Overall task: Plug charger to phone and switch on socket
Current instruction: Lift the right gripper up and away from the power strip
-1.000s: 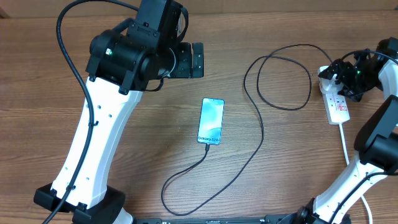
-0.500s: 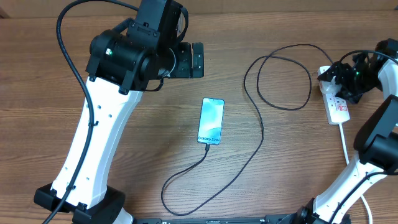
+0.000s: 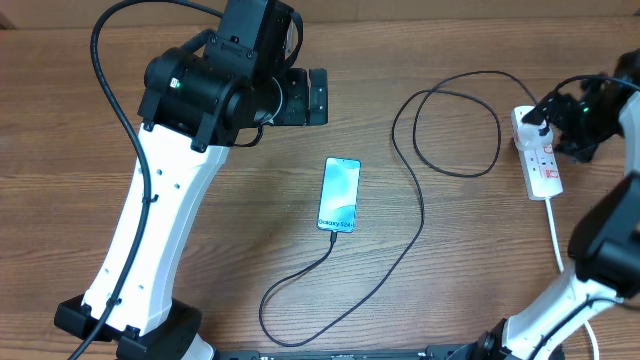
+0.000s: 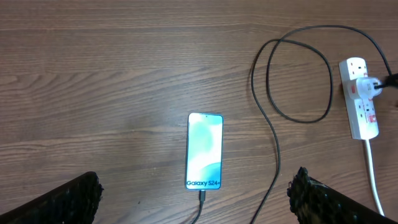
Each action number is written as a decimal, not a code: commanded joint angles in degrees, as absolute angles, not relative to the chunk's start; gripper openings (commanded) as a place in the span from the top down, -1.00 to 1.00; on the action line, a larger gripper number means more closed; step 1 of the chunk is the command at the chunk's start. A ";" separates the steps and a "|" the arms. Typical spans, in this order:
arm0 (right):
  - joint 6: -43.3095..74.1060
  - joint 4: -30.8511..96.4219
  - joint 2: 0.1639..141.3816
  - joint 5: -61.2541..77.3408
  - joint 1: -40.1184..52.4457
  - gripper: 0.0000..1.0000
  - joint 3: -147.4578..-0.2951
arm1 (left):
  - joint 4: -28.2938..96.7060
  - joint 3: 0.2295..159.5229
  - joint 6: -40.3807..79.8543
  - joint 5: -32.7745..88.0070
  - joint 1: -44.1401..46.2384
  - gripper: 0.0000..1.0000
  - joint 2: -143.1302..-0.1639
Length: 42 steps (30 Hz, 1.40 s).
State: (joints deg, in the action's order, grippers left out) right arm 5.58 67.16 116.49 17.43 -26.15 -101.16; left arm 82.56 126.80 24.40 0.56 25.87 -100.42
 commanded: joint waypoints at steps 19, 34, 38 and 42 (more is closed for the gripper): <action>10.66 77.52 82.35 8.16 -25.82 -0.99 -103.31 | 82.52 126.78 23.77 -0.49 25.91 -0.99 -100.62; 10.68 78.37 81.41 9.87 -25.82 -1.00 -103.09 | 82.52 126.80 23.77 -0.49 25.91 -0.99 -100.62; 10.68 78.37 81.41 9.87 -25.82 -1.00 -103.09 | 82.52 126.78 23.77 -0.49 25.91 -0.99 -100.60; 10.68 78.37 81.41 9.87 -25.82 -1.00 -103.09 | 82.52 126.80 23.77 -0.49 25.91 -0.99 -100.62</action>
